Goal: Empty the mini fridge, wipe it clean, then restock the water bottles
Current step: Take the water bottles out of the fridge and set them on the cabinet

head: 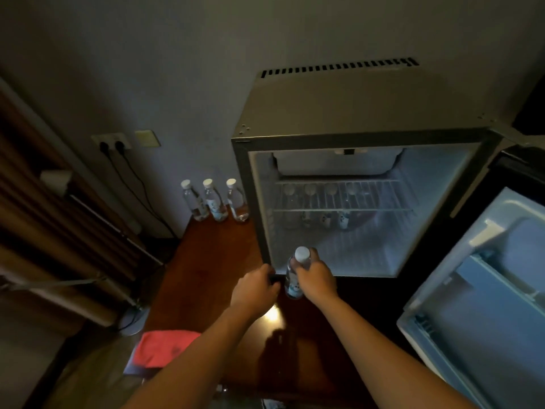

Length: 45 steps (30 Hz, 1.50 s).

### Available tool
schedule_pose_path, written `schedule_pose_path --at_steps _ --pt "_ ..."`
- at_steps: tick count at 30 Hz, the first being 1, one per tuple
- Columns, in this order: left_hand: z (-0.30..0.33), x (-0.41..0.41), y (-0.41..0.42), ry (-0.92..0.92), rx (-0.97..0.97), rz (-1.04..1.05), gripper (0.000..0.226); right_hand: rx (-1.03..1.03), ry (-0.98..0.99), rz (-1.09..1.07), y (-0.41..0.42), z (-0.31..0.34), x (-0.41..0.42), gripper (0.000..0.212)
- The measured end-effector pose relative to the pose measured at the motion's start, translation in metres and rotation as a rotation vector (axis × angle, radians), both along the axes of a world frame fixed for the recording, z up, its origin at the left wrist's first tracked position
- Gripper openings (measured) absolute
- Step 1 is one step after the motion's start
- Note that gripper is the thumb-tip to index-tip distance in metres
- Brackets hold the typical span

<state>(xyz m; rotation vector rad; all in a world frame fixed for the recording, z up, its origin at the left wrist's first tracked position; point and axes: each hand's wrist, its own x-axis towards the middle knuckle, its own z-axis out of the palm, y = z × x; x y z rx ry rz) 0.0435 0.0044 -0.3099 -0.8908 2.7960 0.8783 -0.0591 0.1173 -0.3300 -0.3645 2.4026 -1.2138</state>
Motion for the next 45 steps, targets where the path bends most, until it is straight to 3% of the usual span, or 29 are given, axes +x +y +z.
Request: schedule_pose_path --at_steps 8,15,20,24,38,45 --pt "-0.009 0.041 -0.050 -0.053 -0.033 0.123 0.028 0.050 -0.049 0.151 -0.058 -0.013 0.042 0.046" --pt "-0.022 0.053 -0.093 -0.130 -0.029 0.149 0.021 -0.049 -0.109 0.198 -0.116 -0.015 0.063 0.031" --pt "-0.030 0.046 -0.132 -0.137 0.032 0.128 0.030 -0.064 -0.123 0.174 -0.149 -0.019 0.057 0.031" --pt "-0.036 0.035 -0.160 -0.204 0.119 -0.009 0.028 -0.049 -0.099 0.115 -0.170 -0.016 0.044 0.026" --pt "-0.046 -0.003 -0.239 -0.218 0.146 -0.234 0.055 -0.005 -0.050 -0.073 -0.218 -0.021 0.035 0.027" --pt "-0.051 -0.014 -0.268 -0.158 0.156 -0.242 0.048 -0.027 -0.087 -0.182 -0.233 -0.026 0.025 0.029"
